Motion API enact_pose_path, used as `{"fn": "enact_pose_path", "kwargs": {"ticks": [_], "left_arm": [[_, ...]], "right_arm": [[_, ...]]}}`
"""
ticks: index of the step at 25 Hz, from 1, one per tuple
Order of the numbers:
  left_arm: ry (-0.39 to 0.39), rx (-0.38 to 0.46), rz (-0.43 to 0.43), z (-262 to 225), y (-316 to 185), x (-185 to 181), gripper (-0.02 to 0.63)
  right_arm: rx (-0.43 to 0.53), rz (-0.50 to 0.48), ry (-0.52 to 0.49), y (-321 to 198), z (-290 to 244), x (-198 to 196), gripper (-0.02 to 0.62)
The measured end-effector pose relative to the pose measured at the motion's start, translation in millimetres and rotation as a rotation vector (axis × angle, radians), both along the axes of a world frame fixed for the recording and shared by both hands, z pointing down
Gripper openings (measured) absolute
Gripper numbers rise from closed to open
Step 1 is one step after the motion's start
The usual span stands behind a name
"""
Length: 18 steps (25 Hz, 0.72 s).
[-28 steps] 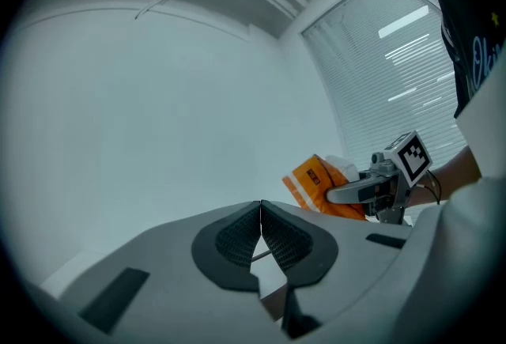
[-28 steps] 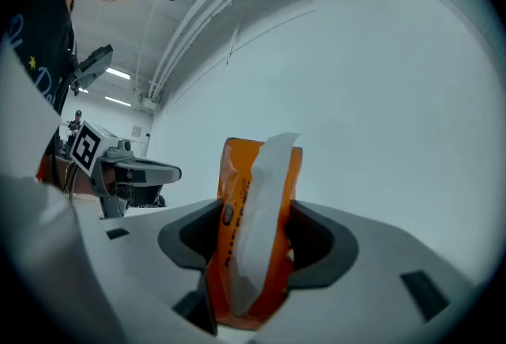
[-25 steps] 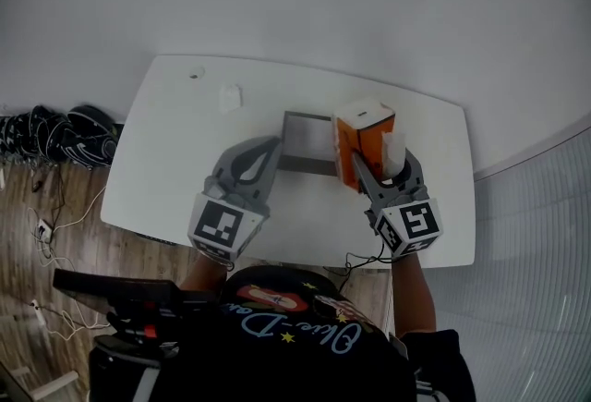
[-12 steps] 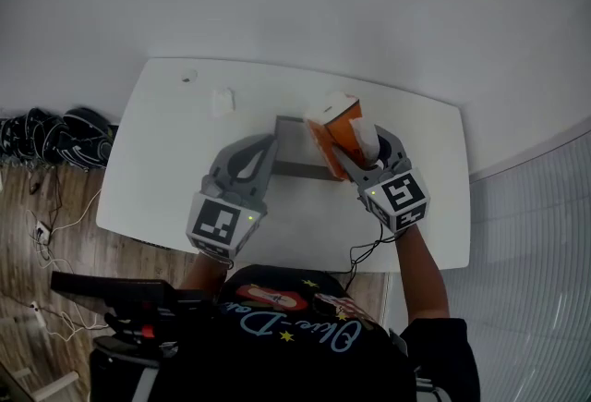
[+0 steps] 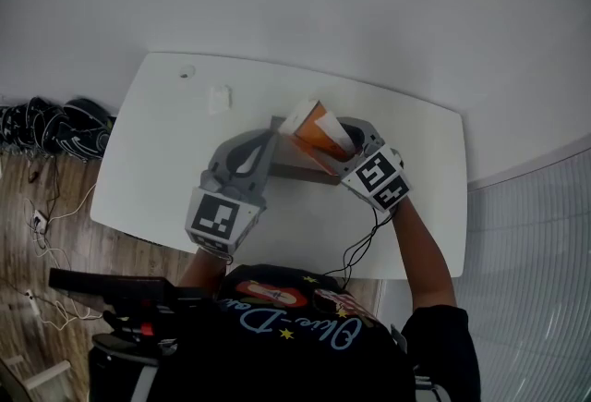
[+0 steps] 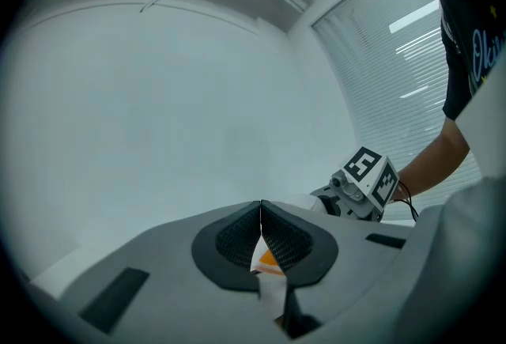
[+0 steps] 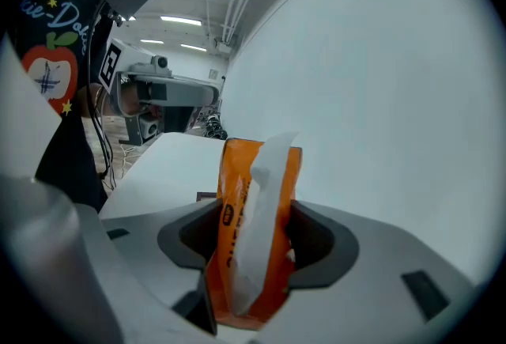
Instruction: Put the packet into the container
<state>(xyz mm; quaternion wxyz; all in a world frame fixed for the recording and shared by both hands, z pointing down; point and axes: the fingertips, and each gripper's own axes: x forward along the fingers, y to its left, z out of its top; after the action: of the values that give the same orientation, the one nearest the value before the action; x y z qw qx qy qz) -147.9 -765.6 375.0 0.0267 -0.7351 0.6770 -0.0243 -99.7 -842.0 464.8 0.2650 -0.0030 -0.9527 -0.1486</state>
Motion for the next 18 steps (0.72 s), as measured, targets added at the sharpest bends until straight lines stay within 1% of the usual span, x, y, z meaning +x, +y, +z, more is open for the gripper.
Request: {"fn": "enact_pose_path", "kwargs": {"ticks": [3, 5, 8, 10, 12, 14, 18], "left_arm": [[-0.010, -0.004, -0.009, 0, -2, -2, 0.009], [-0.015, -0.006, -0.019, -2, -1, -5, 0.009], [-0.014, -0.016, -0.042, -1, 1, -10, 0.009], [-0.020, -0.010, -0.052, -3, 3, -12, 0.009], [-0.025, -0.008, -0.058, -5, 5, -13, 0.009], [-0.024, -0.011, -0.065, -6, 7, -15, 0.009], [-0.027, -0.014, -0.081, -3, 9, -18, 0.009]], "right_arm": [[0.001, -0.052, 0.050, 2, 12, -6, 0.250], [0.025, -0.096, 0.079, 4, 14, -11, 0.252], [0.138, -0.171, 0.141, 5, 15, -18, 0.252], [0.189, -0.220, 0.195, 7, 22, -20, 0.252], [0.194, -0.250, 0.235, 11, 31, -21, 0.252], [0.182, -0.258, 0.251, 11, 38, -23, 0.252], [0.120, -0.265, 0.273, 8, 56, -25, 0.253]]}}
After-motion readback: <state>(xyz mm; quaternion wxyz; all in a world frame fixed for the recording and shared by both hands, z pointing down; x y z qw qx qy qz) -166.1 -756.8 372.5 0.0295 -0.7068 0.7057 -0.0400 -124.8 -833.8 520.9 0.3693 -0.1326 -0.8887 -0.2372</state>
